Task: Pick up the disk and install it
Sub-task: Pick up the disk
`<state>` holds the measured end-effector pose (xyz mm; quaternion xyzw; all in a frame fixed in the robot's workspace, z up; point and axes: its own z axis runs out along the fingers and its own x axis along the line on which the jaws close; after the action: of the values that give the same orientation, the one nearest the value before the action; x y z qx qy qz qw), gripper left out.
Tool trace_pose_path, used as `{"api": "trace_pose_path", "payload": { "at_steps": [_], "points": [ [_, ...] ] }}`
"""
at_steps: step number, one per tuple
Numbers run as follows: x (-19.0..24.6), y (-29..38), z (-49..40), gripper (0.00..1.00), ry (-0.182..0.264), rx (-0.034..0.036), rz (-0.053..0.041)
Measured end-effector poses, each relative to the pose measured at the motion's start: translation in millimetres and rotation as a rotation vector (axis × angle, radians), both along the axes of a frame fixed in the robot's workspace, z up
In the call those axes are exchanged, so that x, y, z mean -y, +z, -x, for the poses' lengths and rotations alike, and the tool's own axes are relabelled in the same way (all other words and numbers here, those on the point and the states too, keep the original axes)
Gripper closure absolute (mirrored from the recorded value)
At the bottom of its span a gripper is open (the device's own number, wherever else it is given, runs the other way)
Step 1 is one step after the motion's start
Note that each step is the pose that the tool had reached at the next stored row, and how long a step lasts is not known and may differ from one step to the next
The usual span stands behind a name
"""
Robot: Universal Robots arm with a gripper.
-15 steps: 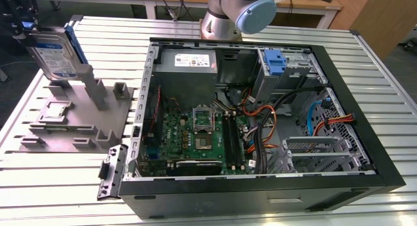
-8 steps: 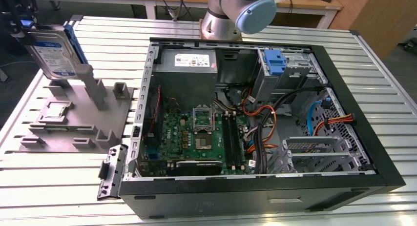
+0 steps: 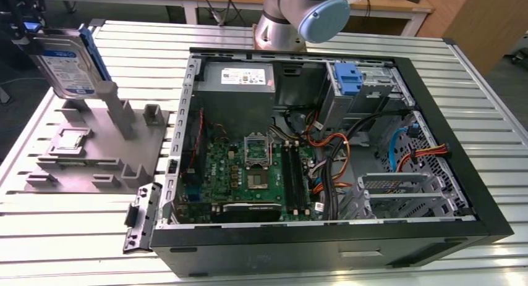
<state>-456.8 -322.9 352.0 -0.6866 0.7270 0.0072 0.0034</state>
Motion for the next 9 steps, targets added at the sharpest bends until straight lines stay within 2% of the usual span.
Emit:
{"api": "trace_pose_path", "payload": {
  "at_steps": [9],
  "points": [
    [0.0,7.4,0.0,0.64,0.000,0.0000,0.0000]
  ]
}}
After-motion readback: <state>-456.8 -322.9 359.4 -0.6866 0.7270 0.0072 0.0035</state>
